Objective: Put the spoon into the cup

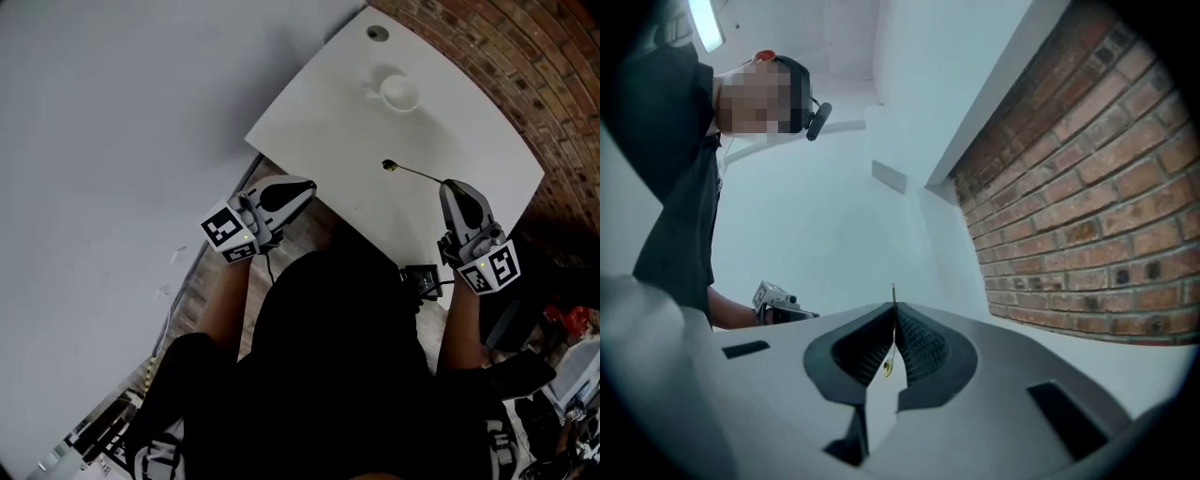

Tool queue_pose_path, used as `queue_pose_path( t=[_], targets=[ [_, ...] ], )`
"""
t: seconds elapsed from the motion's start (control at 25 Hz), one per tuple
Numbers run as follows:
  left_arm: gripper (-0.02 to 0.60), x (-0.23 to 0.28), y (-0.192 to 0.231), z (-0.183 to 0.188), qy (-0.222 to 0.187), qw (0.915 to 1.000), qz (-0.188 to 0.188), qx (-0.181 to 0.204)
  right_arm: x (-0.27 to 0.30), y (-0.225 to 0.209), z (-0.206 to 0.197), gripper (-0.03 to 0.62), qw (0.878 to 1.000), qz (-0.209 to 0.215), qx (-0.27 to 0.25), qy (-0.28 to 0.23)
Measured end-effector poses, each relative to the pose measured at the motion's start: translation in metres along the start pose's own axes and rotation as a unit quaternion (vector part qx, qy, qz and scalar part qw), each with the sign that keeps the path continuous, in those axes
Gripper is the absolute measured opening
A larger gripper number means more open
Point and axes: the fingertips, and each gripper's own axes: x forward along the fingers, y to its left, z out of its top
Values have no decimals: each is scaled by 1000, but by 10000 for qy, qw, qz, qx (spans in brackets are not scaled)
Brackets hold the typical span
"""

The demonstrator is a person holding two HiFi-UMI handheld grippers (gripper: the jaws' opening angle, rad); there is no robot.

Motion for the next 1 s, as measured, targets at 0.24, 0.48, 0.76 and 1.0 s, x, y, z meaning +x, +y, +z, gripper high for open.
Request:
queue_pose_path(
  t=[0.24,0.48,0.76,1.0],
  targets=[
    [17,43,38,31,281,9984,-354,335,6,-37,11,11,9988,-457,5,-180],
    [17,80,62,47,839,9902,-1044,402,2,-60,25,11,9905,-1311,195,-374],
    [17,115,83,44,1169,9681,-2173,436,7,-69,35,11,9661,-2433,288,-810],
    [17,127,103,52,1336,9526,-2655,656,31,-82,34,11,9486,-2989,318,-992]
  ],
)
